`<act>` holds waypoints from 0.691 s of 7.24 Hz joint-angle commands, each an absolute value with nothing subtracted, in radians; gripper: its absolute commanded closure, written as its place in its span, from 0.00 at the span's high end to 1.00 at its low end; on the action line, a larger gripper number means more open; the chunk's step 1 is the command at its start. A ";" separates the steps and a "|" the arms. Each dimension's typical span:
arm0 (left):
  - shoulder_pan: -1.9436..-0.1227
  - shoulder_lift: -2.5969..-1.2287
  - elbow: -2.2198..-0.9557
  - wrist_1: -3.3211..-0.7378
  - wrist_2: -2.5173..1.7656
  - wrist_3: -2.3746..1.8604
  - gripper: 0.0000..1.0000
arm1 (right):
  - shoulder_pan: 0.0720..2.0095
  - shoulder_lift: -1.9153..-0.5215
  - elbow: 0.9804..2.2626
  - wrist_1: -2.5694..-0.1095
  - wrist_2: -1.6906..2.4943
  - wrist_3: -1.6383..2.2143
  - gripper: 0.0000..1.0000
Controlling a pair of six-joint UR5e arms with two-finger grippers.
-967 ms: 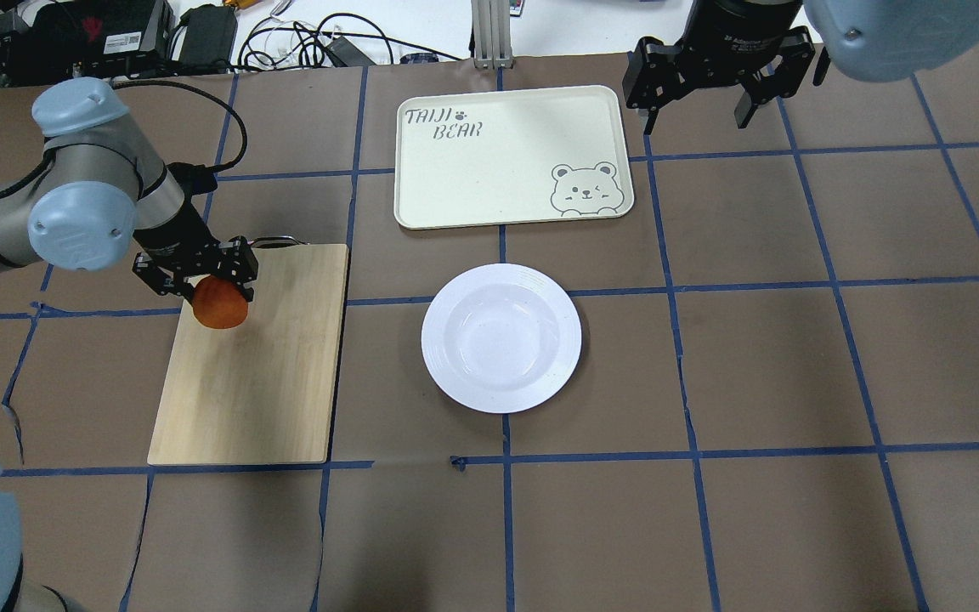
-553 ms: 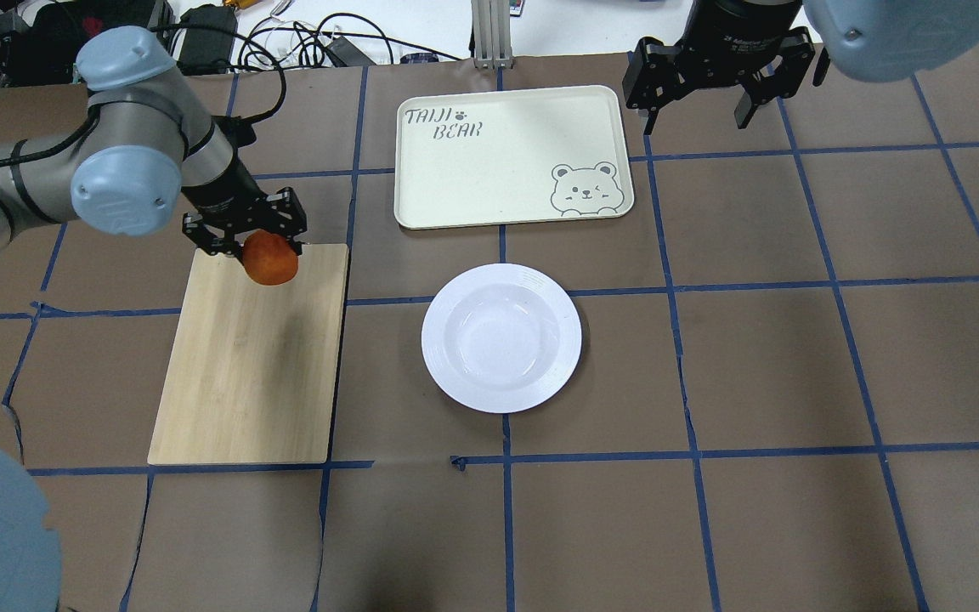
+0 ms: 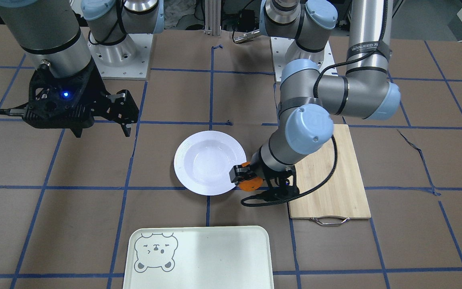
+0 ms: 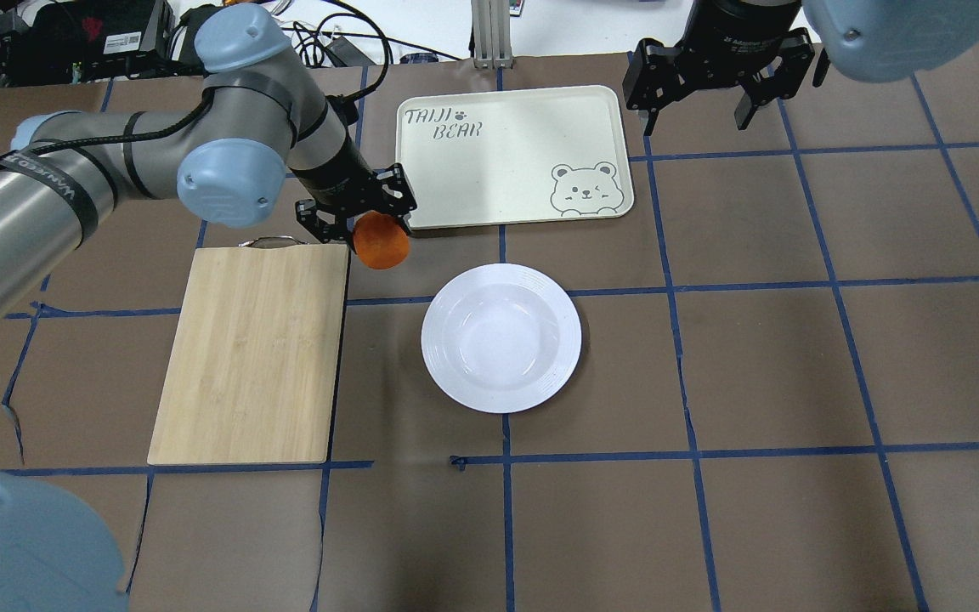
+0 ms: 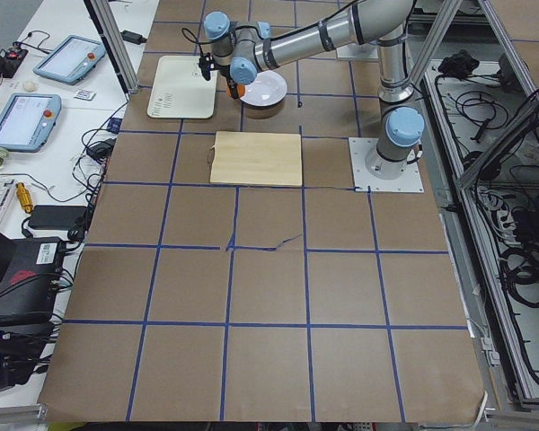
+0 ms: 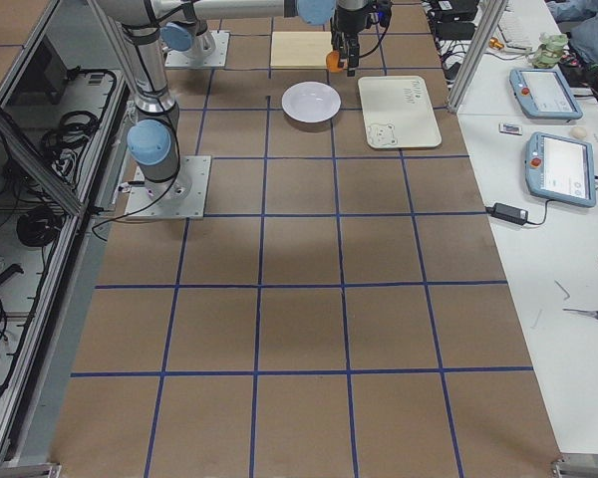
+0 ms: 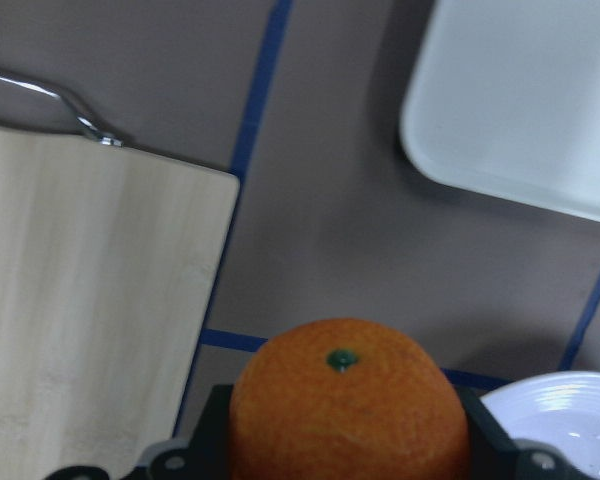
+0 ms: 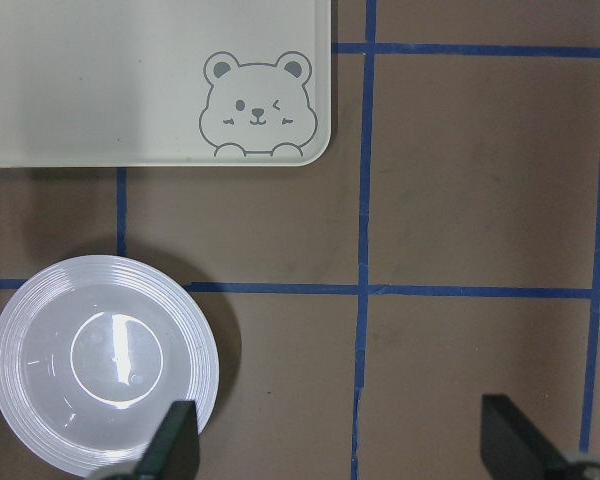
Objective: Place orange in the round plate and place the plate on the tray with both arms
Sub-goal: 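Carry the orange with the left gripper over the white plate and lower it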
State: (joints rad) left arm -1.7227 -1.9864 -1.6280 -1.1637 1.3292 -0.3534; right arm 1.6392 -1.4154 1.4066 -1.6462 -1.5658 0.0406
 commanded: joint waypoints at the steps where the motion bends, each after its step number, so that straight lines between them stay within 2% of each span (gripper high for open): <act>1: -1.827 -2.029 -1.635 -1.143 1.316 -0.370 0.00 | 1.638 -1.413 1.408 -1.644 -1.568 0.038 1.00; 2: -1.853 -2.043 -1.656 -1.143 1.316 -0.368 0.00 | 1.637 -1.416 1.423 -1.647 -1.566 0.037 1.00; 3: -1.870 -2.048 -1.679 -1.143 1.319 -0.358 0.15 | 1.634 -1.414 1.433 -1.647 -1.571 0.032 1.00; 4: -1.870 -2.049 -1.683 -1.140 1.324 -0.370 0.89 | 1.635 -1.416 1.437 -1.651 -1.569 0.034 1.00; 5: -1.870 -2.031 -1.677 -1.118 1.328 -0.367 1.00 | 1.632 -1.416 1.448 -1.660 -1.566 0.035 1.00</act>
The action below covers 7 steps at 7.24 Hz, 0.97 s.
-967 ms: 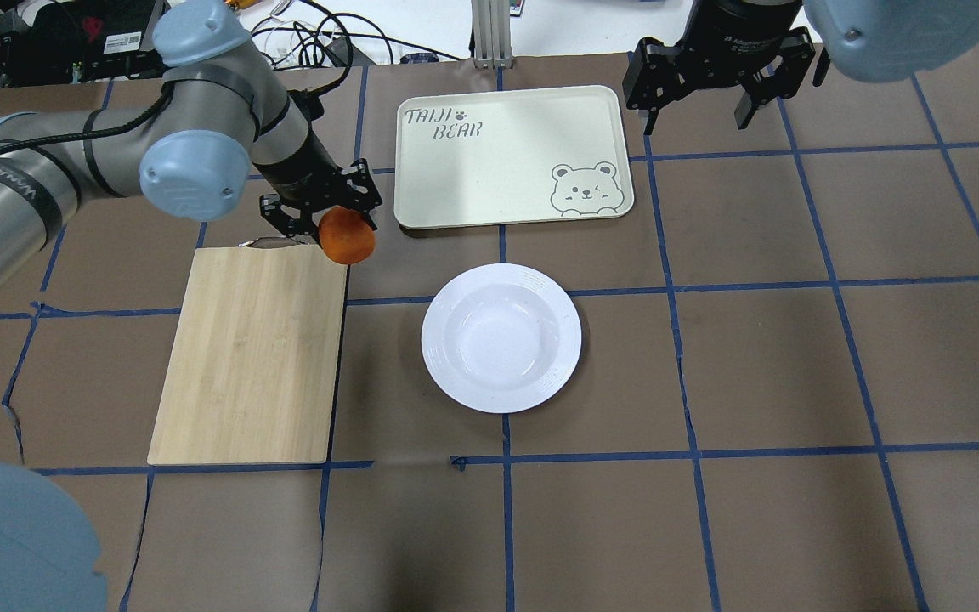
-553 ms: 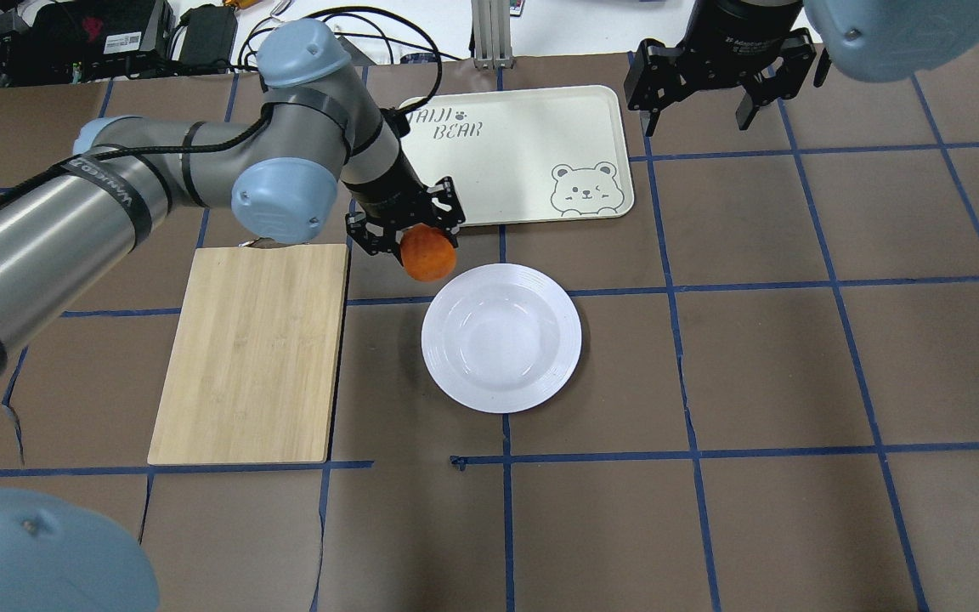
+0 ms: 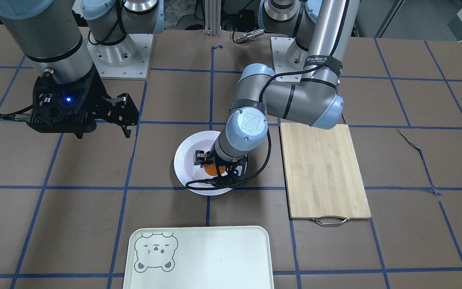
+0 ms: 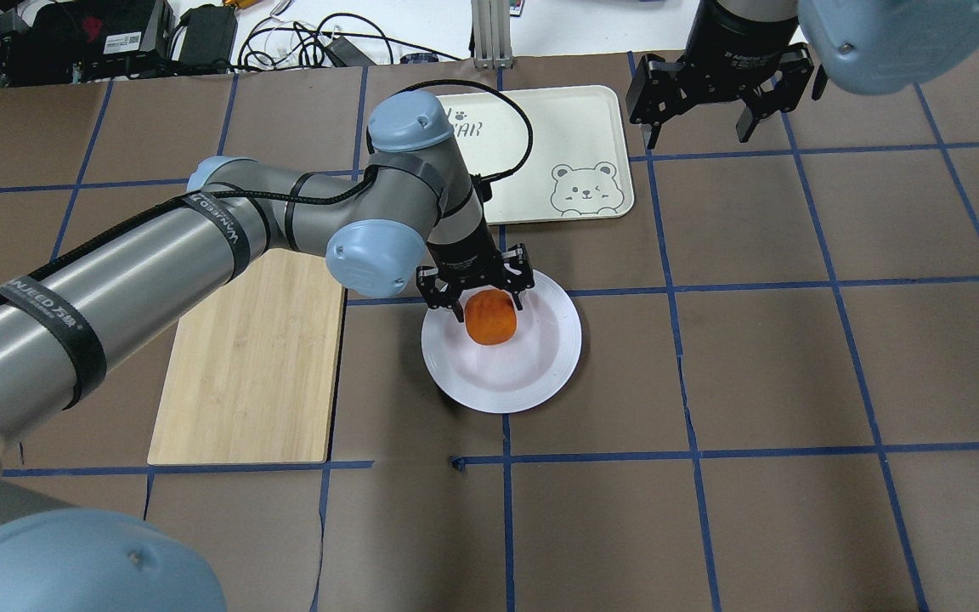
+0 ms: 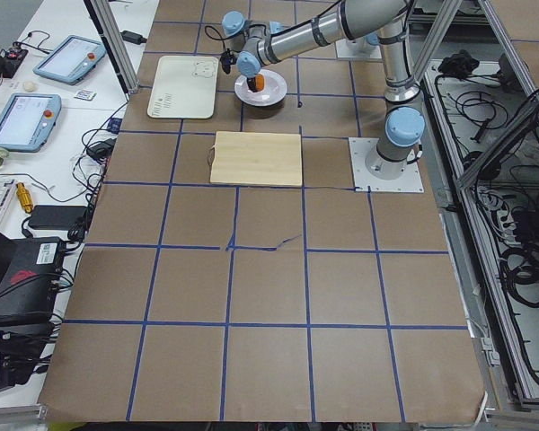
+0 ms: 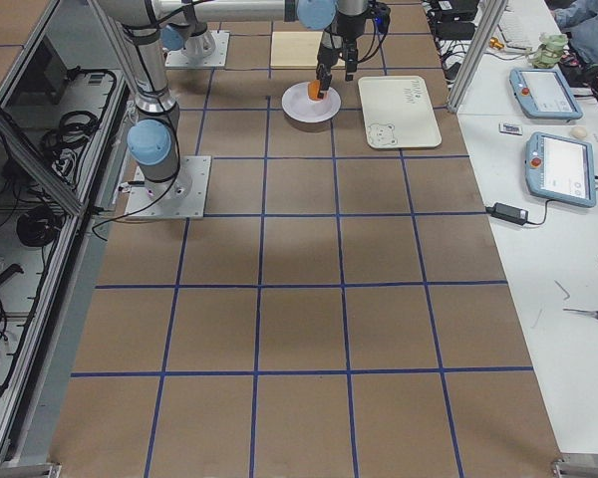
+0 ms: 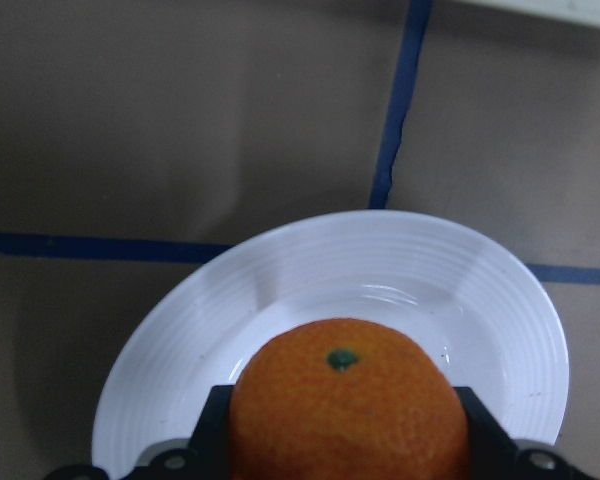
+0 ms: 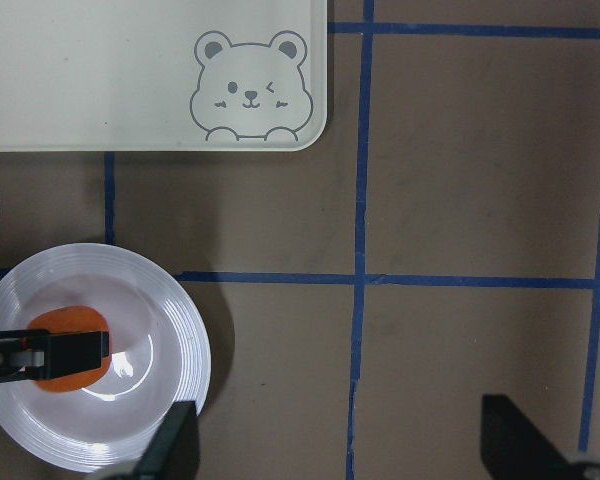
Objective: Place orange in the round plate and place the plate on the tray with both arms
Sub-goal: 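Carry the orange with the left gripper over the white plate and lower it, then release the orange and raise the left gripper while the right gripper reaches the plate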
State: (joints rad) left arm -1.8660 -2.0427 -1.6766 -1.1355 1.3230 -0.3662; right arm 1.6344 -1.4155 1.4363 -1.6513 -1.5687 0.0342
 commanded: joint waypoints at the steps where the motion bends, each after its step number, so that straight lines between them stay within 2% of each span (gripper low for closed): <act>1: -1.867 -2.014 -1.674 -1.120 1.359 -0.365 1.00 | 1.634 -1.414 1.460 -1.663 -1.562 0.035 1.00; 3: -1.846 -1.993 -1.642 -1.135 1.459 -0.367 1.00 | 1.628 -1.408 1.506 -1.722 -1.552 0.035 1.00; 4: -1.772 -1.984 -1.620 -1.141 1.457 -0.358 1.00 | 1.623 -1.407 1.560 -1.768 -1.464 0.043 0.99; 7: -1.625 -1.959 -1.617 -1.141 1.510 -0.258 1.00 | 1.611 -1.391 1.896 -2.125 -1.306 0.055 1.00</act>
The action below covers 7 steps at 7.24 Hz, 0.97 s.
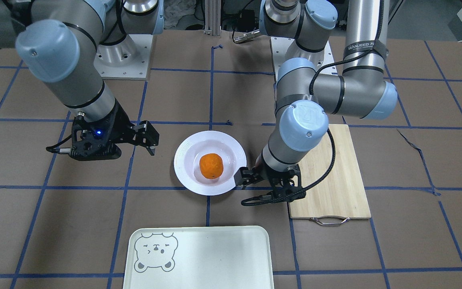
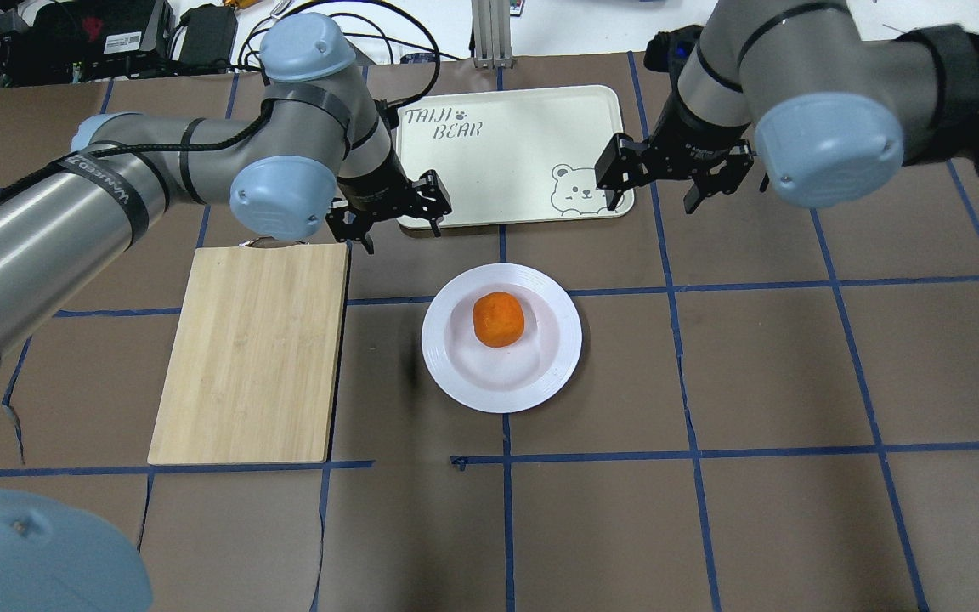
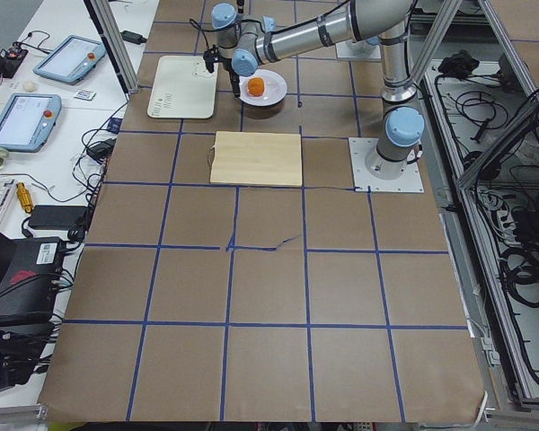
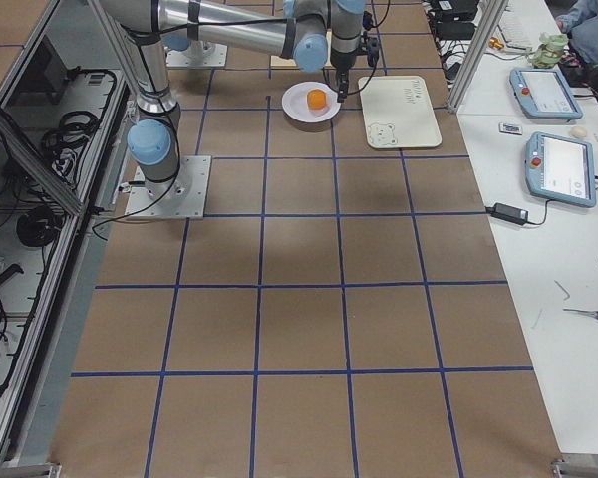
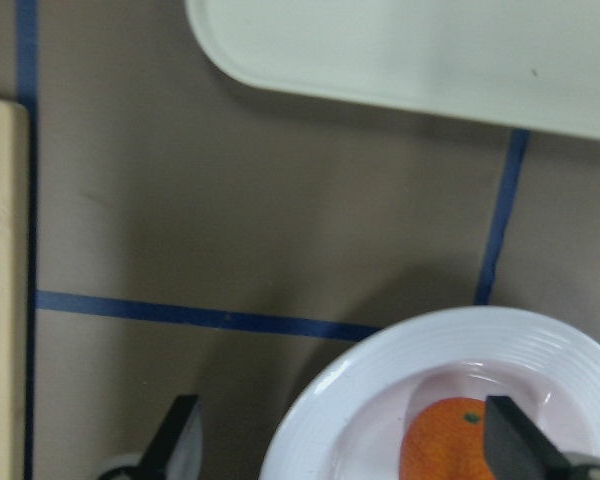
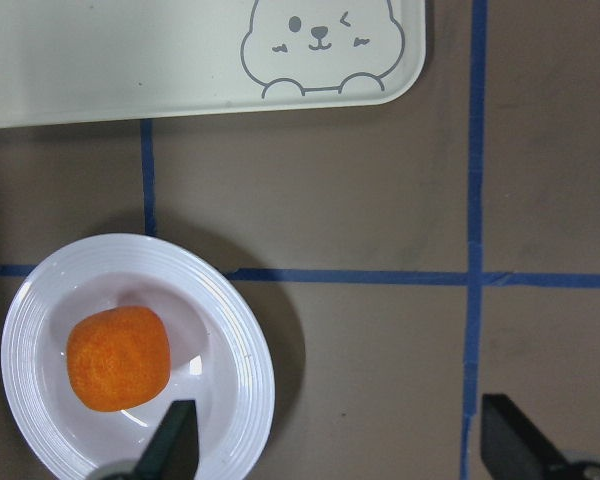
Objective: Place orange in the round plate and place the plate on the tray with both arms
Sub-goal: 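Release the orange and raise the left gripper while the right gripper reaches the plate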
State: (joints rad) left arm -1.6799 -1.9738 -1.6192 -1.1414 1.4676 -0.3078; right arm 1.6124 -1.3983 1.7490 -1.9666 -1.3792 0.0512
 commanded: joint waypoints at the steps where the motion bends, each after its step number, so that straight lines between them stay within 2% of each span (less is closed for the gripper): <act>1: -1.571 -1.948 -1.618 -1.144 1.522 -0.247 1.00 | 1.611 -1.384 2.004 -2.273 -1.248 0.057 1.00; 3: -1.493 -1.922 -1.629 -1.179 1.526 -0.247 1.00 | 1.612 -1.314 2.126 -2.458 -1.113 0.074 1.00; 5: -1.451 -1.875 -1.618 -1.181 1.535 -0.238 1.00 | 1.624 -1.202 2.146 -2.598 -1.077 0.109 1.00; 7: -1.367 -1.847 -1.615 -1.180 1.531 -0.235 1.00 | 1.634 -1.183 2.146 -2.606 -1.077 0.158 1.00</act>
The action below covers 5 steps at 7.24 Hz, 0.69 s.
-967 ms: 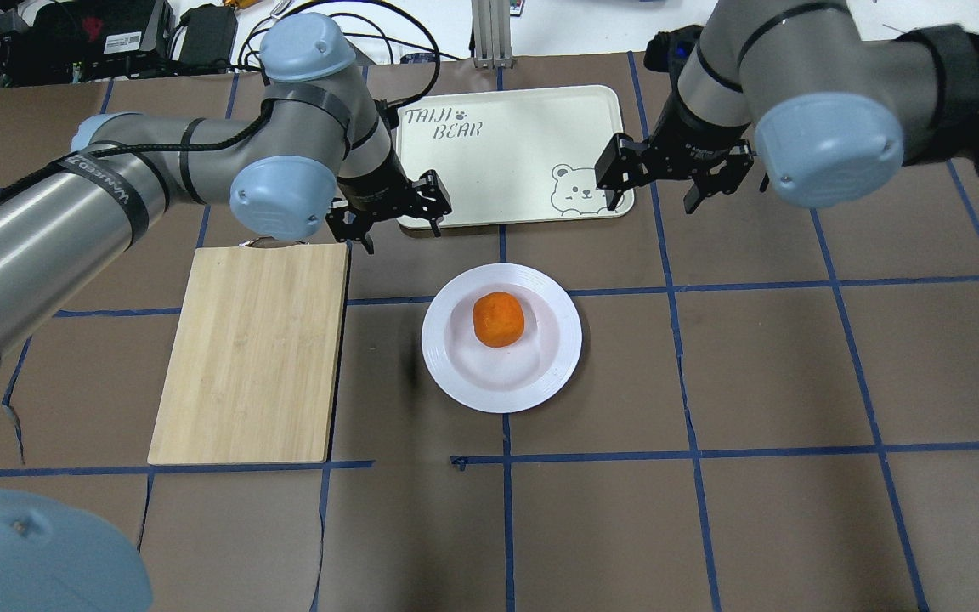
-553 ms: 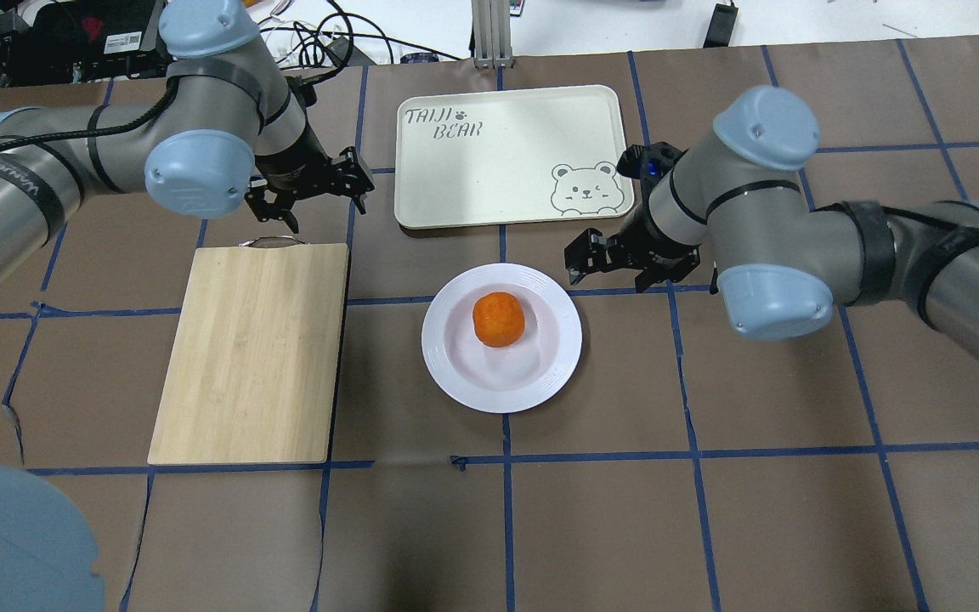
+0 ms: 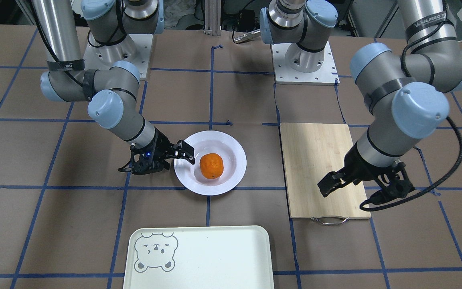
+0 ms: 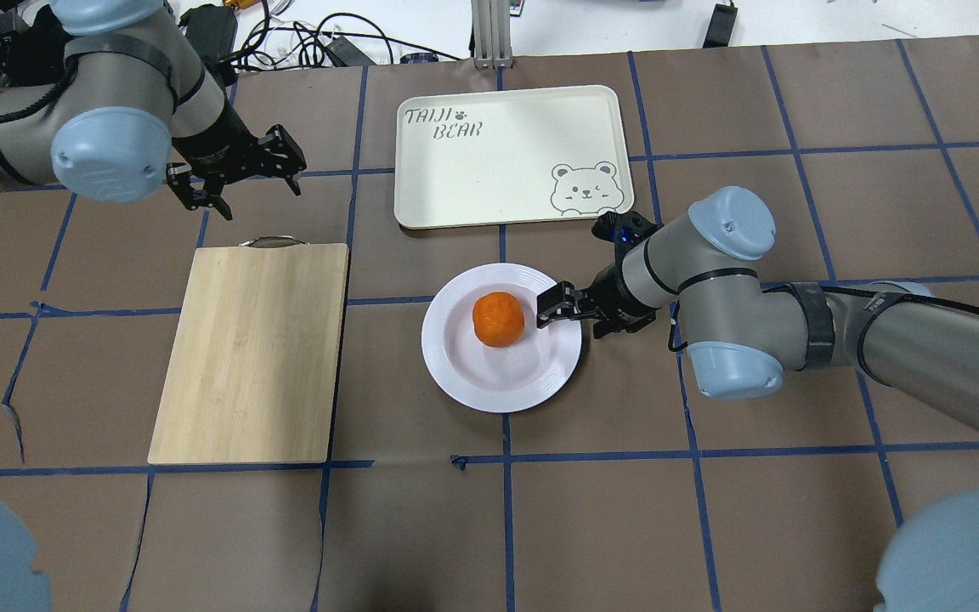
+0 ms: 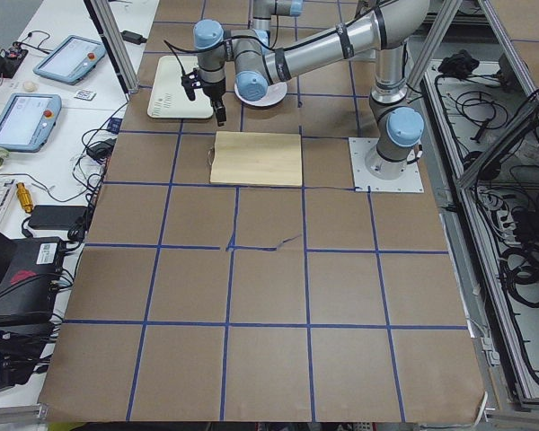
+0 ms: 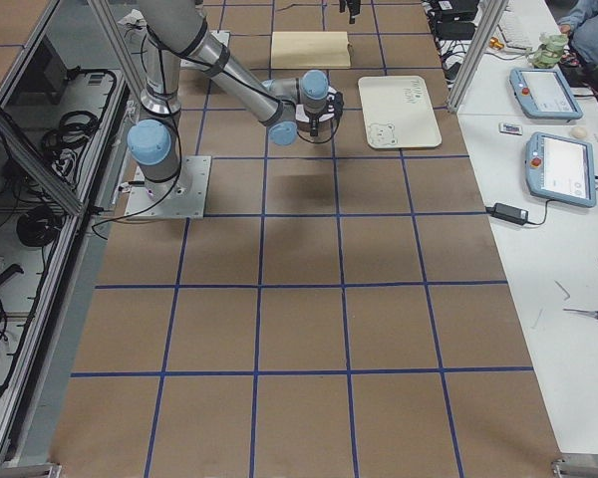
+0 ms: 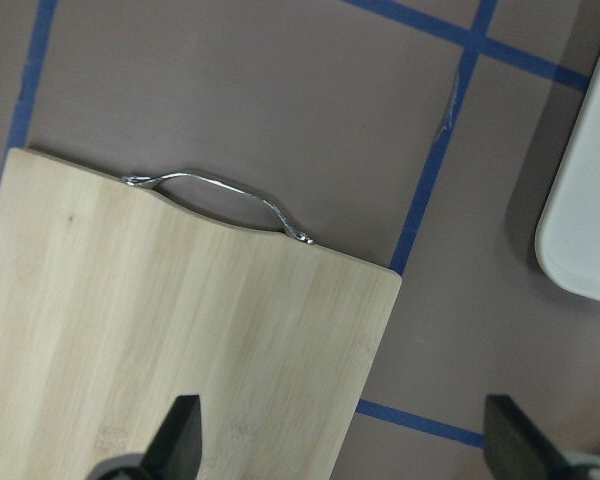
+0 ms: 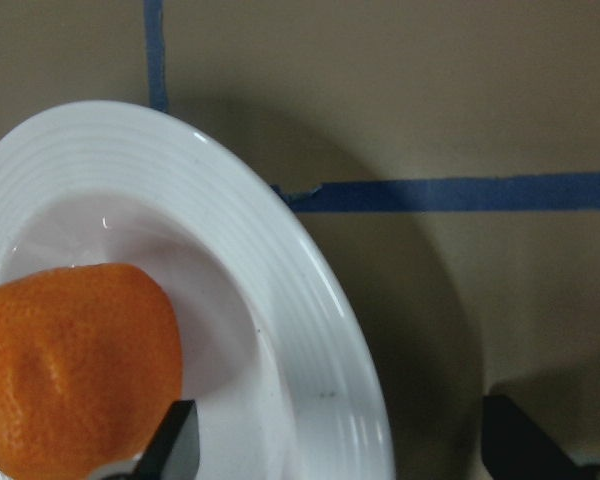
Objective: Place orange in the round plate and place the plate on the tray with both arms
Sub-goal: 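Grip the plate rim nearest the right gripper with the right gripper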
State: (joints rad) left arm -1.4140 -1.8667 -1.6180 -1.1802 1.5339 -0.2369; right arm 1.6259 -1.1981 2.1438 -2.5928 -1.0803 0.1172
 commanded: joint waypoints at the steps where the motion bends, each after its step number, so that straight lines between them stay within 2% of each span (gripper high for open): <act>1: -1.355 -1.830 -1.630 -1.184 1.525 -0.233 1.00 | 1.638 -1.180 2.149 -2.609 -1.075 0.164 0.98; 3: -1.361 -1.792 -1.632 -1.187 1.526 -0.143 1.00 | 1.640 -1.180 2.163 -2.611 -1.075 0.170 0.87; 5: -1.361 -1.761 -1.635 -1.198 1.526 -0.088 1.00 | 1.641 -1.181 2.163 -2.611 -1.075 0.204 0.83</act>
